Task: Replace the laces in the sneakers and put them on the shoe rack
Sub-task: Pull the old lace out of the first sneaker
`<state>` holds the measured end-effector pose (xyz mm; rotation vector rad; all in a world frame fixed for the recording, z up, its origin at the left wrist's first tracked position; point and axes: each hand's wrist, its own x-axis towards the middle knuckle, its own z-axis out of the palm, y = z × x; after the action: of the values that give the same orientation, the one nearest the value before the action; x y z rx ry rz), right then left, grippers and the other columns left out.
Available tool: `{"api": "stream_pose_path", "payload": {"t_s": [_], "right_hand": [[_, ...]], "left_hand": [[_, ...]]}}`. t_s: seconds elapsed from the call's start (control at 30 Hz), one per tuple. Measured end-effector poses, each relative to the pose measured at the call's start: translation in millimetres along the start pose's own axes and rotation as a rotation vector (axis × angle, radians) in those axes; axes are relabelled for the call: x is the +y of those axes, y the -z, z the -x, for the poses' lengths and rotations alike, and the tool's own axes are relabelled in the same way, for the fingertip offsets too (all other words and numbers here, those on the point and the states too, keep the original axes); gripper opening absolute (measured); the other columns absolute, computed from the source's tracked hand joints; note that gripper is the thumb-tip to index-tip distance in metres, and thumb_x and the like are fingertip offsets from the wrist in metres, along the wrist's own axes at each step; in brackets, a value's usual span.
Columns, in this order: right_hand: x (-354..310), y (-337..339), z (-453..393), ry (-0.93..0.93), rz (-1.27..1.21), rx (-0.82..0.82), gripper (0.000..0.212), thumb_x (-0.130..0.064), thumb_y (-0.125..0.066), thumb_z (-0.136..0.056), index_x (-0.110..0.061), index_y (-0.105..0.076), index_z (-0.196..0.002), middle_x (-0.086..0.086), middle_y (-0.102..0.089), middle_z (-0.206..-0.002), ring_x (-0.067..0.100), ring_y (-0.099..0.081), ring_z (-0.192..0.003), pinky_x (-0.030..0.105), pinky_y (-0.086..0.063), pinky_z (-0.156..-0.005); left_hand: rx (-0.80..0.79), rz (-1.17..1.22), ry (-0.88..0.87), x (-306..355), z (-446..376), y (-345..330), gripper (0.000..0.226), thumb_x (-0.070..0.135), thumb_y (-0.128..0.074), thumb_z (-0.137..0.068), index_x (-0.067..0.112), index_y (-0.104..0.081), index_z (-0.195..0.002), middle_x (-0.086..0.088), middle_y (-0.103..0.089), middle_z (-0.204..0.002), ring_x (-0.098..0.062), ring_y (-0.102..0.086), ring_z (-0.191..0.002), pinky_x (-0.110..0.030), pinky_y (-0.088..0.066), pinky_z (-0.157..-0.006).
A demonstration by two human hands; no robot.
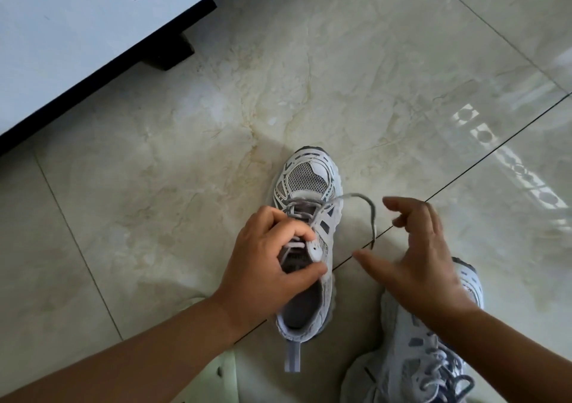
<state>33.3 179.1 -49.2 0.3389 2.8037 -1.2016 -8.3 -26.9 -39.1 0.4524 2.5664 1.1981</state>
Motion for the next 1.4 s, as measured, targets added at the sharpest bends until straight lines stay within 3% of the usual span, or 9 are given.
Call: {"api": "stream_pose_path", "payload": {"t_s": [0.07,0.2,0.37,0.6,0.77,0.87,1.0,1.23,1.4], "right_hand": [[-9,0,3,0.225,0.02,0.044,0.058,-0.034,-0.068,-0.068,-0.016,-0.046,-0.119,0.001,-0.046,-0.114,0.016,-0.043,-0.104,0.026,-0.037,-0.086],[-27,-5,6,0.381,-0.057,-0.025,0.027,-0.035,-0.064,-0.073,-0.016,-0.059,-0.092,0.0,-0.054,-0.094,0.014,-0.047,-0.09,0.028,-0.039,-0.077],[-44,-16,5,0.136,-0.039,-0.286,0.043,-0.059,-0.058,-0.068,-0.026,-0.053,-0.096,-0.019,-0.047,-0.069,-0.001,-0.045,-0.061,0.011,-0.033,-0.056],[-47,-24,3,-0.015,-0.036,-0.294,0.02,-0.032,-0.066,-0.077,-0.024,-0.048,-0.081,-0.009,-0.049,-0.053,0.006,-0.045,-0.05,0.015,-0.031,-0.047],[-45,-25,5,-0.07,-0.071,-0.239,0.024,-0.024,-0.068,-0.074,-0.023,-0.045,-0.068,-0.005,-0.053,-0.051,0.013,-0.051,-0.053,0.017,-0.037,-0.049],[-45,-27,6,-0.077,-0.096,-0.222,0.025,-0.025,-0.069,-0.075,-0.023,-0.045,-0.068,-0.007,-0.051,-0.049,0.008,-0.052,-0.057,0.017,-0.038,-0.049],[-46,-27,7,-0.087,-0.117,-0.239,0.024,-0.027,-0.069,-0.077,-0.022,-0.046,-0.071,-0.008,-0.051,-0.049,0.005,-0.053,-0.056,0.018,-0.04,-0.049],[-47,-25,5,-0.086,-0.077,-0.256,0.024,-0.025,-0.068,-0.075,-0.021,-0.045,-0.069,-0.007,-0.051,-0.052,0.008,-0.049,-0.049,0.017,-0.036,-0.046],[-45,-26,7,-0.103,-0.094,-0.25,0.026,-0.024,-0.069,-0.074,-0.024,-0.044,-0.068,-0.008,-0.051,-0.051,0.006,-0.052,-0.056,0.016,-0.038,-0.048]], "left_hand": [[-0.013,0.072,-0.001,0,-1,5,0.033,0.045,-0.072,-0.065,0.03,-0.063,-0.092,0.01,-0.051,-0.096,-0.006,-0.056,-0.091,-0.019,-0.044,-0.082],[0.018,0.184,-0.012,-6,3,17,0.03,0.036,-0.067,-0.076,0.015,-0.067,-0.097,0.005,-0.062,-0.095,-0.006,-0.06,-0.089,-0.014,-0.046,-0.077],[0.09,0.173,0.029,-10,5,17,0.02,0.027,-0.054,-0.082,0.017,-0.067,-0.093,0.003,-0.064,-0.087,-0.007,-0.062,-0.078,-0.015,-0.049,-0.069],[0.084,0.056,0.046,-12,2,20,0.027,0.033,-0.05,-0.084,0.01,-0.062,-0.078,0.005,-0.062,-0.069,-0.008,-0.057,-0.063,-0.016,-0.045,-0.056],[-0.036,-0.355,-0.24,-18,-14,37,0.023,0.022,-0.045,-0.09,0.008,-0.06,-0.082,0.0,-0.058,-0.074,-0.009,-0.046,-0.066,-0.016,-0.037,-0.06],[-0.014,-0.134,0.008,-12,-12,36,0.021,0.033,-0.057,-0.084,0.015,-0.063,-0.076,0.007,-0.059,-0.07,-0.007,-0.053,-0.061,-0.018,-0.043,-0.056],[-0.016,0.247,0.321,-7,-8,28,0.011,0.019,-0.071,-0.078,0.014,-0.067,-0.07,0.009,-0.062,-0.06,0.0,-0.054,-0.054,-0.011,-0.041,-0.054],[-0.063,-0.376,-0.201,-28,-19,40,0.019,0.018,-0.044,-0.085,0.006,-0.053,-0.074,-0.005,-0.055,-0.069,-0.023,-0.052,-0.054,-0.037,-0.046,-0.047],[0.004,0.195,0.329,-14,-10,30,0.006,0.017,-0.066,-0.083,0.015,-0.065,-0.078,0.007,-0.063,-0.064,-0.001,-0.056,-0.058,-0.015,-0.046,-0.056]]}}
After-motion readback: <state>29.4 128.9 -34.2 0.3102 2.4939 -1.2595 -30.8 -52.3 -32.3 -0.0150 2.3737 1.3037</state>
